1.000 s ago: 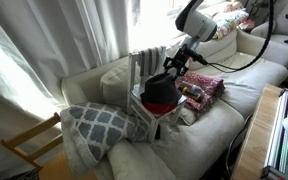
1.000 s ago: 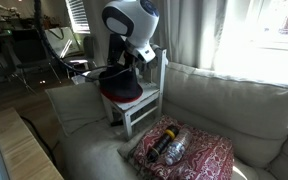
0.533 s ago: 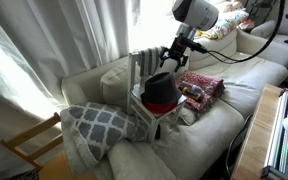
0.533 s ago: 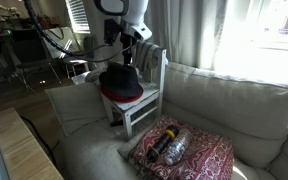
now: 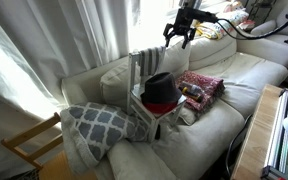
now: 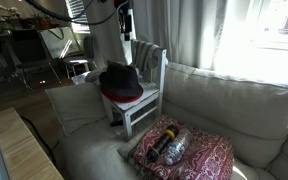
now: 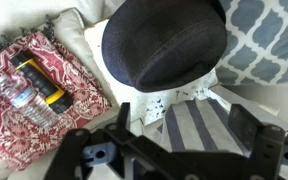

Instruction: Remove the caps from the chair ears starting with the orange hat and stack them on the chair seat

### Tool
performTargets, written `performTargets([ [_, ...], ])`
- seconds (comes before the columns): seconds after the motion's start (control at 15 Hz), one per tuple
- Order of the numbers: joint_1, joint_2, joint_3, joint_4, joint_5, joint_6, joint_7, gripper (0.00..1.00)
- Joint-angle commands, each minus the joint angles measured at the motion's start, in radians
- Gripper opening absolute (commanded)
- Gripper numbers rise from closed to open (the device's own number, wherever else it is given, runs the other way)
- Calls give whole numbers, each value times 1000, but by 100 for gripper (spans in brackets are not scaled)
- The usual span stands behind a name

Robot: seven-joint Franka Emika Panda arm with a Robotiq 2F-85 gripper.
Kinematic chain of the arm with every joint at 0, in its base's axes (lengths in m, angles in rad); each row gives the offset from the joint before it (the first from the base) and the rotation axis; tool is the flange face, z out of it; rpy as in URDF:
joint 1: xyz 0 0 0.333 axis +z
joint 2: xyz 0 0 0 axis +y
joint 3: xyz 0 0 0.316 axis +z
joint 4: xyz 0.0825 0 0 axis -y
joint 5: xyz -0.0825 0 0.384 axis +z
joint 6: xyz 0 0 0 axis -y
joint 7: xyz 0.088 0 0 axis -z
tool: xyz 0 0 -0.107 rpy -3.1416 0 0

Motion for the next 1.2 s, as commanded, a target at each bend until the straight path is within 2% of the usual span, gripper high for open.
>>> performTargets([
  [0.0, -21, -157, 14, -37, -151, -85, 62, 100],
  [0.07, -27, -184, 17, -32, -195, -105, 83, 100],
  [0.67, -32, -359, 59, 39, -143, -404, -10, 100],
  [1.13, -39, -367, 84, 54, -153, -394, 4, 100],
])
